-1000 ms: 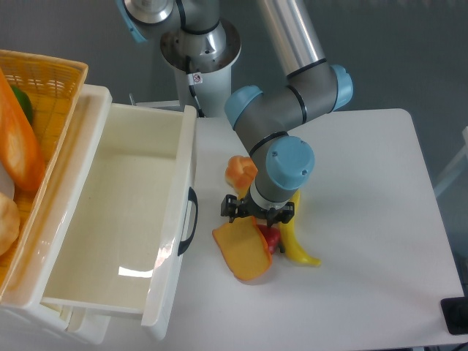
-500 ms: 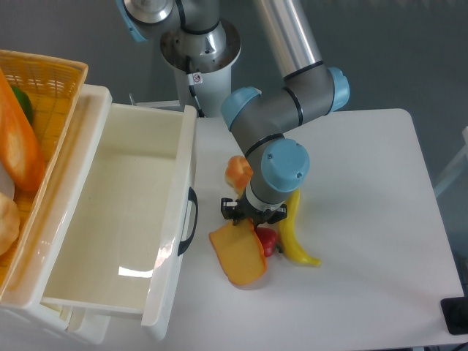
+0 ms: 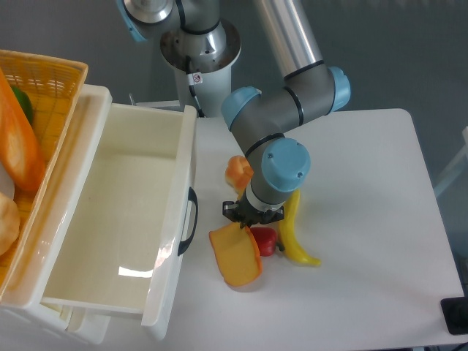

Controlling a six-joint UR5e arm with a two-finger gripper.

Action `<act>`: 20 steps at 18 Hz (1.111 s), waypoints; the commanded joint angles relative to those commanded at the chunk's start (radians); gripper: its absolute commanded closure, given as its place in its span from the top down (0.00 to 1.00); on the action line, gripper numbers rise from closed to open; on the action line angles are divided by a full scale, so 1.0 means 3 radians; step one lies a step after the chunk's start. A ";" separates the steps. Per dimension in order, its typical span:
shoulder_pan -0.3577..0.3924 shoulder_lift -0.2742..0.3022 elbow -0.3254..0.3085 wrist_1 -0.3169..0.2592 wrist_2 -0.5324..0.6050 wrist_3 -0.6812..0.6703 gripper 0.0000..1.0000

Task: Pick up the bread slice
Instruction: 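Close the gripper on the edge of the bread slice, then lift the gripped bread slice up off the table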

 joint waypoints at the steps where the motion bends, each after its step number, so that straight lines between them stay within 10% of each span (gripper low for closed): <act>1: 0.0000 0.0005 0.0026 0.0000 -0.0010 0.0000 0.00; 9: -0.0041 0.0076 0.0429 -0.0398 0.0005 0.0051 0.00; 20: -0.0015 0.0363 0.0680 -0.0286 -0.0031 0.0889 0.00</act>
